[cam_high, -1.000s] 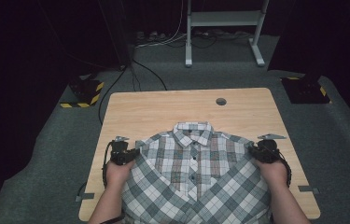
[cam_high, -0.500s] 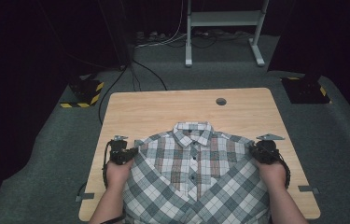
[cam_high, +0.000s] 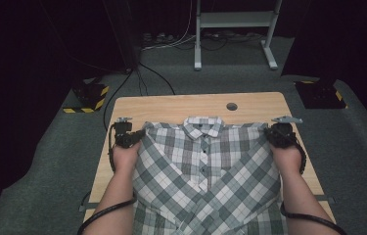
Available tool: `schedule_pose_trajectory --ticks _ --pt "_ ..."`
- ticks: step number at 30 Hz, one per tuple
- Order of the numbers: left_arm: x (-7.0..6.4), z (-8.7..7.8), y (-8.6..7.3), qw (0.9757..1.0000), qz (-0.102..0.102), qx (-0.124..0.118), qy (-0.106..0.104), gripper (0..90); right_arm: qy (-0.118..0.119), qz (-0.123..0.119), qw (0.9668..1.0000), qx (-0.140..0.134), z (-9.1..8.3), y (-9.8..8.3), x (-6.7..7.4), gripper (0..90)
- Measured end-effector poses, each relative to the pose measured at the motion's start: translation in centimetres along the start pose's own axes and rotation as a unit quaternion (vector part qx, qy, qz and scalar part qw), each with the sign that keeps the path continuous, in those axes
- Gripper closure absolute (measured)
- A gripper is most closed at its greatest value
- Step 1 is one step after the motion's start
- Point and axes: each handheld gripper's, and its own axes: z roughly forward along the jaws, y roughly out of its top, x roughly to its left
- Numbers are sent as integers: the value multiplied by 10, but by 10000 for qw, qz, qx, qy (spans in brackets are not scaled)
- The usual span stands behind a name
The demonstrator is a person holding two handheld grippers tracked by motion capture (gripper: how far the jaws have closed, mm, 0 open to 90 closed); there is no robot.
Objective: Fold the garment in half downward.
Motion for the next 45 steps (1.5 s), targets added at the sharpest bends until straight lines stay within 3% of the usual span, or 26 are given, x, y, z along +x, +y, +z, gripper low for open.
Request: schedule_pose_trajectory --ticks 4,11,16,17,20,22,25,27,31,36,38,41,45 --pt "-7 -7 36 9997 -6 -262 -11 881 -217 -56 9994 -278 -7 35 -2 869" --pt "-16 -31 95 9978 71 -661 84 882 -556 -154 9956 -732 -31 102 -18 870" --pt "-23 -58 140 9936 122 -1119 49 882 -658 -128 9921 -1061 -53 142 -28 870" --pt "-26 -64 151 9925 239 -1198 56 882 -670 -134 9909 -1157 -58 150 -29 871" --pt "-33 -74 164 9902 400 -1335 32 882 -713 -119 9890 -1290 -70 169 -32 871" --pt "-29 -72 162 9911 314 -1291 -50 882 -673 -73 9886 -1344 -73 173 -32 871" --pt "-23 -64 148 9927 167 -1189 -137 881 -546 -9 9899 -1306 -69 163 -31 870" --pt "-19 -59 135 9934 67 -1120 -243 881 -441 36 9909 -1271 -65 152 -30 870" --pt "-17 -57 113 9935 66 -1051 -426 880 -270 68 9919 -1235 -62 129 -28 870" --pt "-15 -65 92 9934 0 -991 -573 880 -112 71 9912 -1318 -71 103 -23 870" --pt "-15 -71 81 9931 120 -998 -601 880 -60 33 9909 -1344 -79 90 -19 870" --pt "-17 -81 61 9903 129 -1103 -837 879 33 27 9899 -1418 -90 73 -15 869" --pt "-21 -94 31 9878 290 -1126 -1040 878 189 -13 9884 -1506 -109 46 -8 870"
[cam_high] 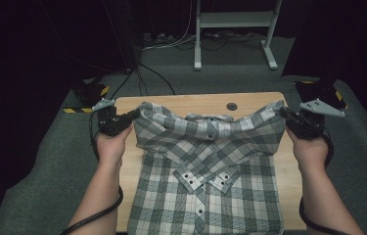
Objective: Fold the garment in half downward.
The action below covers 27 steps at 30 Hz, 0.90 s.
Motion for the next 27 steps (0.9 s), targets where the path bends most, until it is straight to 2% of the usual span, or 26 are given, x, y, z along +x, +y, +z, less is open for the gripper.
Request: schedule_pose_trajectory --ticks 4,6,8,10,13,14,17,20,23,24,25,27 --pt "-6 -17 -28 9999 114 29 -116 877 98 -102 9999 -62 -27 -21 9 870" --pt "-8 -27 -48 9996 105 56 -251 877 206 -116 9997 -46 -42 -39 16 870" --pt "-10 -35 -65 9994 169 82 -296 877 285 -89 9995 -70 -54 -56 22 869" --pt "-11 -44 -84 9992 122 115 -376 877 375 -76 9993 -42 -64 -75 27 869" --pt "-11 -54 -115 9990 105 246 -360 875 521 16 9986 59 -74 -103 35 869" --pt "-10 -57 -129 9989 3 296 -363 875 556 38 9984 115 -77 -112 37 869" --pt "-7 -60 -156 9983 -59 494 -312 874 601 52 9977 310 -84 -142 45 869" --pt "-2 -60 -185 9968 -258 700 -272 872 561 -4 9966 604 -89 -172 50 868" --pt "5 -61 -202 9955 -347 874 -139 870 549 66 9943 913 -91 -197 49 867" --pt "6 -62 -207 9948 -295 972 -46 868 549 70 9934 1007 -92 -204 49 867" --pt "5 -62 -211 9939 -151 1094 71 867 550 98 9922 1111 -92 -211 49 867" --pt "5 -62 -217 9926 -82 1201 143 865 560 105 9904 1257 -93 -221 48 866"
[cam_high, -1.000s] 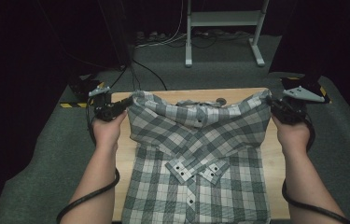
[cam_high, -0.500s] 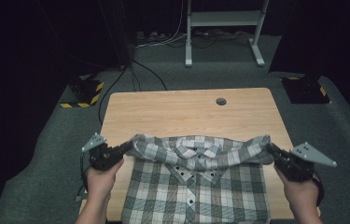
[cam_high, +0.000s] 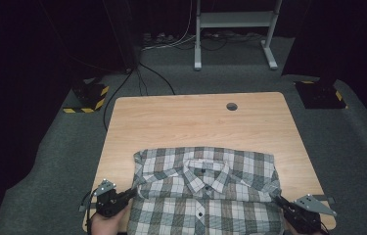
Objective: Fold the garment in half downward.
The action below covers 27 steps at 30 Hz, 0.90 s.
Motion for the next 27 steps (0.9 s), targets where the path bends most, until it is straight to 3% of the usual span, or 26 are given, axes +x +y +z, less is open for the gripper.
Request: schedule_pose_trajectory --ticks 4,8,13,19,27 --pt "1 4 -9 9999 0 134 68 864 -7 -49 9998 173 4 -10 1 866" --pt "0 6 -7 9996 106 207 174 863 -77 -137 9994 307 7 -9 4 866" --pt "7 16 4 9996 21 217 200 862 -50 -98 9991 419 15 -1 -1 865" --pt "13 30 18 9995 -128 197 232 862 -187 -256 9981 528 31 13 -6 864" --pt "18 51 39 9992 -95 220 321 861 -286 -68 9977 615 55 34 -22 864"
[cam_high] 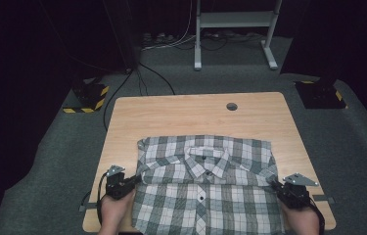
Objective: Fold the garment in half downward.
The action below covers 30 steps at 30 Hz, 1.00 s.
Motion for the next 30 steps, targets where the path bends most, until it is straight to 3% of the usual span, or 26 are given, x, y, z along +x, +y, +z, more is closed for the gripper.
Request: schedule_pose_trajectory --ticks 11,20,26,28,30 --pt "7 29 28 9997 -232 -66 65 859 -149 190 9997 62 30 30 -17 863" --pt "8 44 47 9997 -54 -1 251 858 -269 378 9989 64 52 51 -29 864" --pt "8 45 51 9997 -107 51 231 864 -254 503 9984 93 55 55 -32 863" --pt "10 41 55 9996 -241 35 128 872 -287 500 9983 125 53 58 -32 862" --pt "9 31 65 9997 -211 -93 75 876 -301 533 9981 -68 45 64 -33 862"
